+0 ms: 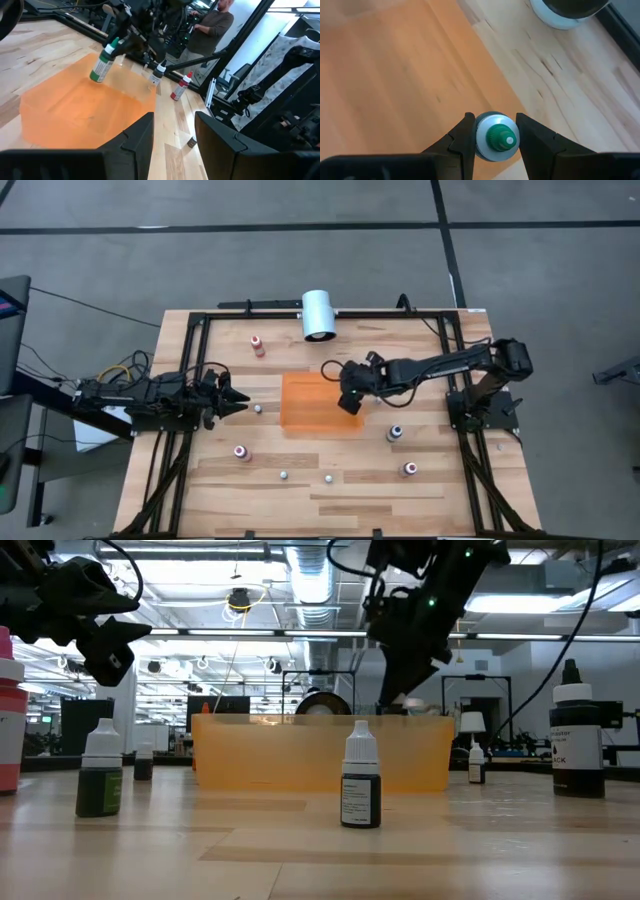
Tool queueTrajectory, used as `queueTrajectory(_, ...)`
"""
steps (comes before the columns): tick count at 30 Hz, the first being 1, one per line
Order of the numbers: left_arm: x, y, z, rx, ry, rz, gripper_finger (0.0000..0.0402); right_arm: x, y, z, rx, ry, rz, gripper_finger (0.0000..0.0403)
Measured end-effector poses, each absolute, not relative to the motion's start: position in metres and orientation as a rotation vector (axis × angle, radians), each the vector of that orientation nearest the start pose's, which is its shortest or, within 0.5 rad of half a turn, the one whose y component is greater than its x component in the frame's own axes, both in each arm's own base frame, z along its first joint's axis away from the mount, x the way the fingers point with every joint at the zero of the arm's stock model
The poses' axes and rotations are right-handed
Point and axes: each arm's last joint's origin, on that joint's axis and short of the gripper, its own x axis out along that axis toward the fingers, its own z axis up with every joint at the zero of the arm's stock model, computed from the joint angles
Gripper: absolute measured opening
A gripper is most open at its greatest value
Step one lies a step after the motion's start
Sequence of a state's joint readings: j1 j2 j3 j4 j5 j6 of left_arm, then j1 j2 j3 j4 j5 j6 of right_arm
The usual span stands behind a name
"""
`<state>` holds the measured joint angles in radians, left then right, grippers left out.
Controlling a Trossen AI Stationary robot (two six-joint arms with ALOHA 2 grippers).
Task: Pick & Place food coloring
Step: Put the large green food coloring bottle into the orange bin
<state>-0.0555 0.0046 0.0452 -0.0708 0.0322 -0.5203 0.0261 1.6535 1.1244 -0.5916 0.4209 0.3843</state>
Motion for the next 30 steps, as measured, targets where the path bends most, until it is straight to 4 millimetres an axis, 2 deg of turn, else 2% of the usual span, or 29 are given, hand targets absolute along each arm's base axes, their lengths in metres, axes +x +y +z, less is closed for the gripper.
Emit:
queueTrajectory(7, 0.095, -0.006, 0.172, -0.52, 0.053, -0.078, 0.0134, 0.329, -0.004, 0.199, 0.077, 1.039, -0.565, 0.0118)
queueTrajectory(14, 0.095, -0.006, 0.172, -0.498, 0.052, -0.076, 0.0134, 0.331, -0.003, 0.196, 0.078, 1.038, -0.564, 0.0134)
queueTrajectory(21, 0.095, -0.005, 0.171, -0.481, 0.041, -0.031, 0.0134, 0.33, -0.004, 0.196, 0.084, 1.047, -0.558, 0.0167)
queueTrajectory(30, 0.095, -0.005, 0.172, -0.481, 0.039, -0.026, 0.0134, 0.329, -0.005, 0.196, 0.122, 1.069, -0.514, 0.0228)
